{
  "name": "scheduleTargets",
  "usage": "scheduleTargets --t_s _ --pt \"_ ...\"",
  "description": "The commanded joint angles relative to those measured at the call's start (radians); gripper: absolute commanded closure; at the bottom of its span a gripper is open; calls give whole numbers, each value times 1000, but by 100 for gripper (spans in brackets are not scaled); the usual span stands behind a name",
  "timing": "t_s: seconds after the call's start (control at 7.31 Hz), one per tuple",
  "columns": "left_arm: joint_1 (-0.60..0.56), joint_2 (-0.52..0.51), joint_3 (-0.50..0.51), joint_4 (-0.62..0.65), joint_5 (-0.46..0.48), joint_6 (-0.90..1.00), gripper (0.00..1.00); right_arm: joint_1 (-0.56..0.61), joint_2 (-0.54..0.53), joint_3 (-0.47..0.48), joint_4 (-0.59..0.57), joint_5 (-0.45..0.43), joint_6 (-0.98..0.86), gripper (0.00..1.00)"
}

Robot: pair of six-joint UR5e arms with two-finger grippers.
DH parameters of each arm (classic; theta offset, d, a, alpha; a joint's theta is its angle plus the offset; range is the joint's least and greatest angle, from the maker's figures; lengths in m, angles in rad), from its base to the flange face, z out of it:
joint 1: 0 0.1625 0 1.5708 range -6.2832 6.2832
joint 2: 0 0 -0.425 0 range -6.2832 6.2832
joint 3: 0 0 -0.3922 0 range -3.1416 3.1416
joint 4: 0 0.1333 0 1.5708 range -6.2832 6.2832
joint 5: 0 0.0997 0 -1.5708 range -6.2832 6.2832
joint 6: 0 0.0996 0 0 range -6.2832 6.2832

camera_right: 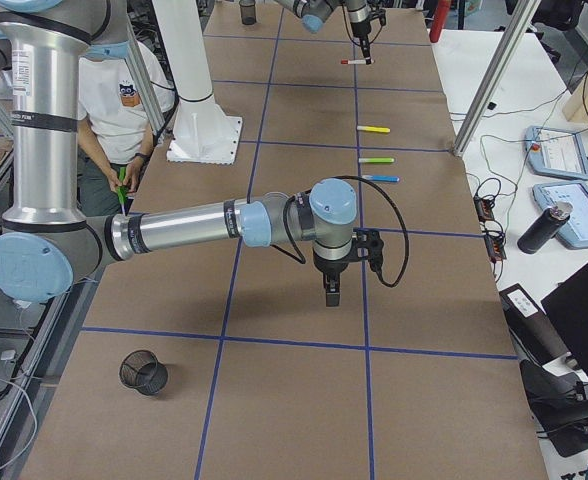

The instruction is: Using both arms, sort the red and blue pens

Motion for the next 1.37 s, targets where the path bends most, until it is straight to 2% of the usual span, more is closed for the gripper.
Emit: scheduleTargets --t_s 0.0,0.14,0.27,0.41,0.68,0.82,1.09,1.23 --pt "-99 300 -119 -142 1 3 100 0 5 -7 0 1 6 0" --pt "-145 447 -112 -337 3 -8 100 0 16 -11 0 0 9 0" --pt "-172 547 -110 -429 1 -11 100 0 19 -16 0 0 9 0" --pt "-214 659 -92 -579 4 -8 100 0 21 -15 0 0 9 0" --pt "-400 805 -82 -794 -5 7 100 0 21 -15 0 1 9 0" --pt "-470 882 -19 -957 -14 73 100 0 21 -15 2 1 9 0" --pt "-552 929 194 -1272 -16 79 100 -3 40 -15 2 3 38 0" --pt "-590 959 244 -1358 -16 81 100 -20 62 -15 0 6 64 0"
